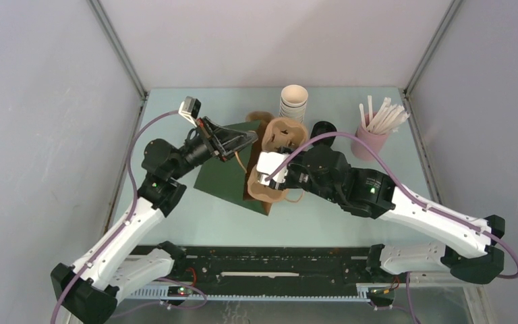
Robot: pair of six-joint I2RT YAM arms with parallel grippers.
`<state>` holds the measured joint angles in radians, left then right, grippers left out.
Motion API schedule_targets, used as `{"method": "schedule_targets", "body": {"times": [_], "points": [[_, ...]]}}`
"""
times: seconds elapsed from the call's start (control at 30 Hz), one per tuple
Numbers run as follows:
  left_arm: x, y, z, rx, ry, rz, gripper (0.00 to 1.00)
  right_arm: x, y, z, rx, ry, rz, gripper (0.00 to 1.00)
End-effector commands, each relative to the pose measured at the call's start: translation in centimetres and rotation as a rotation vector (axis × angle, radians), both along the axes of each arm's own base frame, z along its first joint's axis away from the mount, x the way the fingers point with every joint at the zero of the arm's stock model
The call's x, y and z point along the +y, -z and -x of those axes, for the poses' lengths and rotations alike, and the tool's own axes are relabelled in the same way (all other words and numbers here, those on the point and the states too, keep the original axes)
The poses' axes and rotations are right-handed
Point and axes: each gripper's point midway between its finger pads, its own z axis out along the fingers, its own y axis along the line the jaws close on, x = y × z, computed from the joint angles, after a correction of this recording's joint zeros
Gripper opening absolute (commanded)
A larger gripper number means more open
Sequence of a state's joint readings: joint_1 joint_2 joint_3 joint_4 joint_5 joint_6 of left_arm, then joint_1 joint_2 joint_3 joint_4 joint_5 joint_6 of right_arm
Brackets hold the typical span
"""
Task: Pack the takeout coffee
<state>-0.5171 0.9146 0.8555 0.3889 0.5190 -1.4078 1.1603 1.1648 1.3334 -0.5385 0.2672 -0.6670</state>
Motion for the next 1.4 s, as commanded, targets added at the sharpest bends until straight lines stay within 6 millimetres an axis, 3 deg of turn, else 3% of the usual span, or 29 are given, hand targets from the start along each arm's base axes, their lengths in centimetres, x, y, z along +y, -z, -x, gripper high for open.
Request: {"method": "schedule_targets", "body": {"times": [0.0, 0.1, 0.37, 0.67, 0.9, 1.13, 1.37], "points": [[-0.2, -1.4, 1.3, -0.041, 0.052, 0.046, 0.0, -1.0, -1.9, 0.0, -0.028, -0.032, -0.055, 0.54], [-0.3, -1.4, 1.4, -0.034, 0.056, 0.056, 0.0, -1.6, -1.6, -0.3, -0.027, 0.008, -0.039, 0.54], [-2.7, -1.8, 2.6, -0.025, 0.176, 0.081, 0.0, -2.4, -0.6, 2.0, 0.02, 0.032, -0.025, 0.54], [-4.4, -1.5, 3.5, -0.018, 0.215, 0.084, 0.0, -3.0, -0.4, 6.6, 0.183, -0.003, -0.133, 0.54], [-4.9, 0.4, 2.4, 0.016, 0.196, 0.07, 0.0, -2.2, 1.4, 6.2, 0.283, 0.106, -0.214, 0.54], [-4.7, 3.0, 1.0, 0.058, 0.168, 0.048, 0.0, -2.7, 3.6, 6.1, 0.427, 0.206, -0.241, 0.55], [-4.3, 3.7, 0.1, 0.08, 0.135, 0.049, 0.0, -2.5, 3.9, 6.9, 0.494, 0.191, -0.262, 0.54]]}}
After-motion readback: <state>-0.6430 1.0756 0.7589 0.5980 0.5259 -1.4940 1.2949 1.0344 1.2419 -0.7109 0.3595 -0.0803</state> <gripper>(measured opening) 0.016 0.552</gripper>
